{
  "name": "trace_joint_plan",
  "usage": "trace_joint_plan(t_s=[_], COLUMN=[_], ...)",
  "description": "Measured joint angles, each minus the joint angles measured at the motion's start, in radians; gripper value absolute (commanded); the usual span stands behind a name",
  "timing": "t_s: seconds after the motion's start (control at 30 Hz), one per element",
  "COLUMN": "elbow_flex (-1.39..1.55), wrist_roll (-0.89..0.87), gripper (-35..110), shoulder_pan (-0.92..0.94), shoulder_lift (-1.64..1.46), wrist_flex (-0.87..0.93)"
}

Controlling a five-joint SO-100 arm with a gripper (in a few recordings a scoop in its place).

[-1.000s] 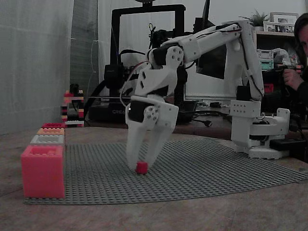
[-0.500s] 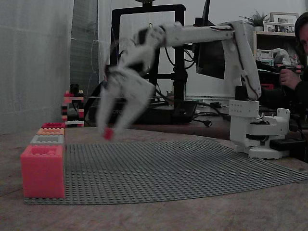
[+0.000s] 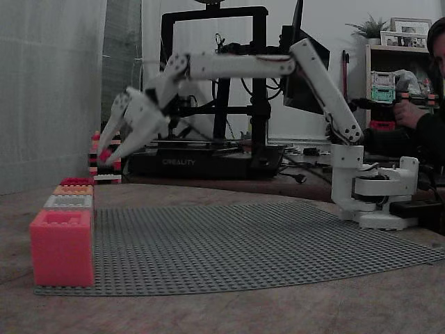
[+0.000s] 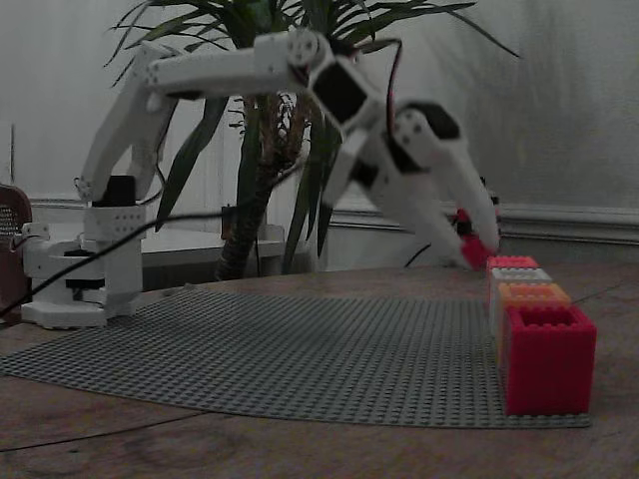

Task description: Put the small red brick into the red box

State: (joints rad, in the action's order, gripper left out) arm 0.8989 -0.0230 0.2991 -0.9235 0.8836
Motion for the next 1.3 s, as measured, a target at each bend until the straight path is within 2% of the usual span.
trace_joint_plan(t_s=[0.3, 0.77, 0.87, 0.97, 1.1, 1.3], elbow_flex=[-0.031, -0.032, -0.032, -0.032, 0.11, 0.584], wrist_roll=[0.011, 0.041, 0.04, 0.029, 0.041, 0.153], gripper=[2, 18, 13, 0, 0, 0], shoulder_pan=[0.028, -0.017, -0.026, -0.034, -0.041, -0.086], shoulder_lift=[0.089, 0.147, 0.147, 0.133, -0.043, -0.535], wrist_flex=[-0.193, -0.242, -0.244, -0.193, -0.133, 0.032])
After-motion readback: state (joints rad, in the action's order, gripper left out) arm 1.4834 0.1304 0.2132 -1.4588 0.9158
